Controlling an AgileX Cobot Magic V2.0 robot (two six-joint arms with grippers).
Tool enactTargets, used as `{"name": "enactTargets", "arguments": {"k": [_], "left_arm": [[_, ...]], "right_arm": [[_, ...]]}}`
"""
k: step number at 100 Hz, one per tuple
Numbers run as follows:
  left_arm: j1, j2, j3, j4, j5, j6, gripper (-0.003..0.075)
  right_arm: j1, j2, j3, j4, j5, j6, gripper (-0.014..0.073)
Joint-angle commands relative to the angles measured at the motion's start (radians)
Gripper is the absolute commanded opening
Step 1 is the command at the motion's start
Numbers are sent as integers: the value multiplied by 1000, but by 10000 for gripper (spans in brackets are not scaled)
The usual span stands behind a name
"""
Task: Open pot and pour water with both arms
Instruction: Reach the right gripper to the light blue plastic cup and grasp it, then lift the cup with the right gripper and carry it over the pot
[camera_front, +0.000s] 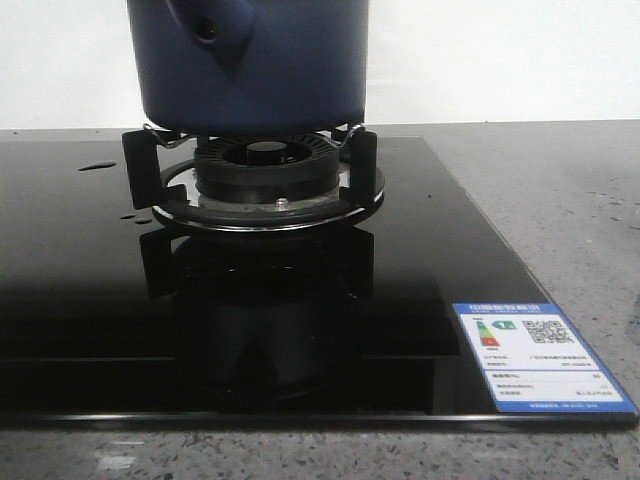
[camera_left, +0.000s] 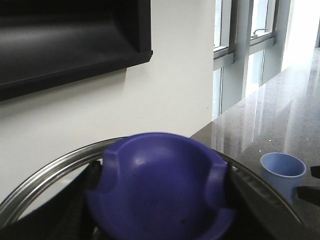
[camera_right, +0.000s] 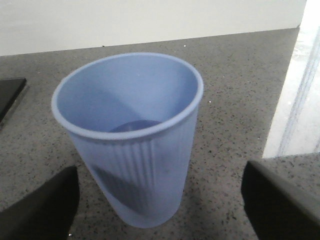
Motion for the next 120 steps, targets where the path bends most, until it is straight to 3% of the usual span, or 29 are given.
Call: {"name": "enactTargets", "arguments": {"k": [1, 56, 88, 120], "left_arm": [[1, -23, -32, -101, -21, -11, 223], [1, -23, -32, -101, -23, -11, 223], [1, -22, -32, -101, -23, -11, 223], [1, -22, -32, -101, -23, -11, 223]], "right_arm": [[2, 23, -53, -31, -78, 2, 596], [76, 222, -73, -57, -289, 2, 594], [76, 315, -75, -181, -373, 144, 594], [76, 333, -75, -256, -428, 205, 584]]}}
